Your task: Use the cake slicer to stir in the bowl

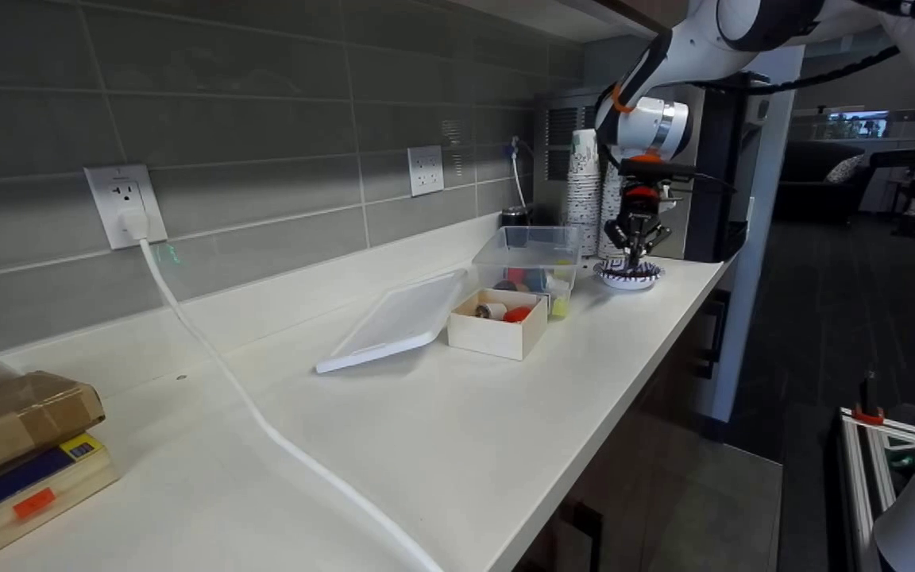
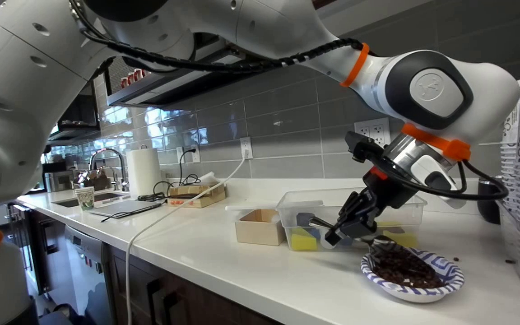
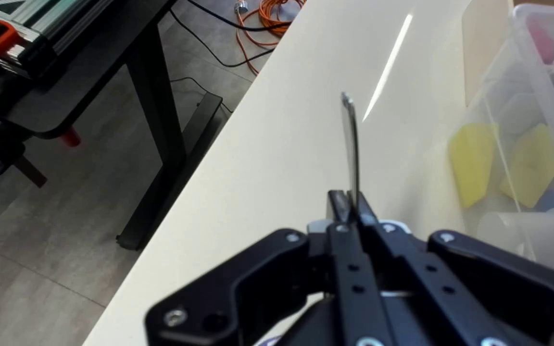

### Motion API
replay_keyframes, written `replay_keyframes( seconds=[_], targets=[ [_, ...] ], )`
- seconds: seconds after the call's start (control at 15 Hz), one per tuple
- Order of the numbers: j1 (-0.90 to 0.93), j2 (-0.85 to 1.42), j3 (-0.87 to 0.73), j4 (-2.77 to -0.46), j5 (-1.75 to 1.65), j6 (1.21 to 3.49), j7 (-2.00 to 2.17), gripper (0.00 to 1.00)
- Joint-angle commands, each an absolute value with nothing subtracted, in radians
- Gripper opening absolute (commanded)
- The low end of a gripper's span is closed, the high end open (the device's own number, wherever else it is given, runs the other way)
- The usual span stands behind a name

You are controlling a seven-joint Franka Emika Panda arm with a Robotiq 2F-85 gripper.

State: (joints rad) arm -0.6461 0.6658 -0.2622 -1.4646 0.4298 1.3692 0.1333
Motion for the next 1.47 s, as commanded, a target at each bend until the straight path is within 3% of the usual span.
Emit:
replay_keyframes(
  seconds=[0.0, 0.47, 0.53, 0.6, 0.73, 1.27, 1.4],
  targets=[
    [-0.611, 0.683, -0.274, -1.454, 0.443, 1.439, 0.219, 0.01],
    [-0.548, 0.705, -0.286, -1.471, 0.423, 1.563, 0.348, 0.01],
    [-0.542, 0.705, -0.288, -1.474, 0.422, 1.572, 0.359, 0.05],
    [-0.536, 0.704, -0.291, -1.477, 0.42, 1.581, 0.368, 0.29],
    [-0.528, 0.704, -0.295, -1.48, 0.414, 1.589, 0.378, 0.32],
    [-0.528, 0.713, -0.302, -1.482, 0.415, 1.599, 0.384, 0.93],
    [-0.531, 0.709, -0.304, -1.485, 0.414, 1.599, 0.378, 1.0]
  ],
)
